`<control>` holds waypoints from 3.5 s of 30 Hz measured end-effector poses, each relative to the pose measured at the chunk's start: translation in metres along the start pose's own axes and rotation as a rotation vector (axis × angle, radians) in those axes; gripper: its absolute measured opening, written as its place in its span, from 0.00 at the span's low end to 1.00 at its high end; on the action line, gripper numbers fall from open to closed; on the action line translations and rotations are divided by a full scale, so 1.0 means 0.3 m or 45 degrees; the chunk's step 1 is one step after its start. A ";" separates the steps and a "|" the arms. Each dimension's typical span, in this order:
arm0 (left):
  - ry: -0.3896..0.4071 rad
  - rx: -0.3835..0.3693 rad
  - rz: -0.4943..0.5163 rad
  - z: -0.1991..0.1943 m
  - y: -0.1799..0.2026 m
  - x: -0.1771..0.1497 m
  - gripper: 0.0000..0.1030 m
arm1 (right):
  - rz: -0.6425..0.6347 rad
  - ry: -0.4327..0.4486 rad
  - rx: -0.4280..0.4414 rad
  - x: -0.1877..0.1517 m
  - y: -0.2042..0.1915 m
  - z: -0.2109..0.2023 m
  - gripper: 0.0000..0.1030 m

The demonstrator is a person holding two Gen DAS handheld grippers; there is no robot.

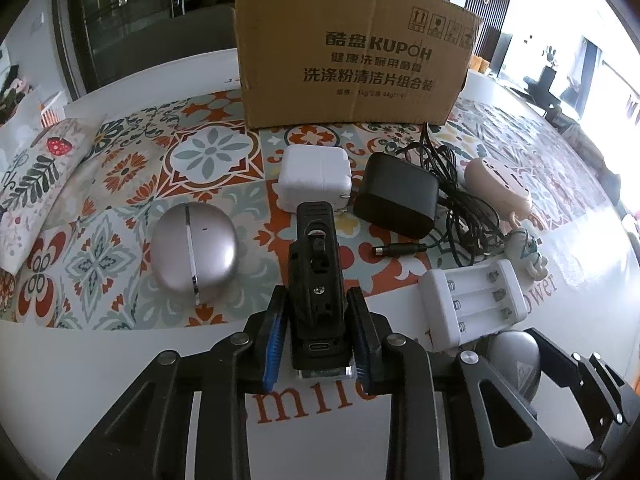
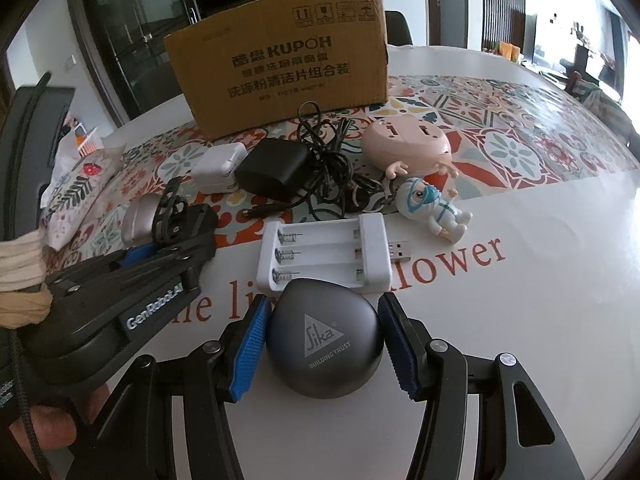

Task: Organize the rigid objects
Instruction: 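Grasp the black flashlight with the left gripper while the right gripper grasps the grey Sika puck, then carry the flashlight and puck over the cardboard box with both grippers, then open both grippers to drop the flashlight and puck into the box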

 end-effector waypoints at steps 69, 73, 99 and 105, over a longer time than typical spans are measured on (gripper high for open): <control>0.467 -0.008 -0.021 -0.442 0.019 0.720 0.29 | -0.168 0.444 0.227 0.871 -0.072 -0.337 0.55; 0.450 -0.016 -0.003 -0.416 0.021 0.777 0.29 | -0.172 0.437 0.233 0.932 -0.077 -0.309 0.55; 0.097 -0.008 0.029 -0.083 0.014 1.002 0.29 | -0.218 0.067 0.244 1.136 -0.073 0.083 0.55; 0.024 0.007 0.022 -0.012 0.012 0.995 0.29 | -0.213 -0.020 0.240 1.124 -0.055 0.167 0.55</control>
Point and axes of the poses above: each gripper's, at about its wrist camera, not at the fingertips, and z roughly the way its jaws point, y to its right, x to its top, the point moved 8 cm from there along z, roughly the way its jaws point, and after that the axes turned 5 degrees about -x, right-handed, at the moved point
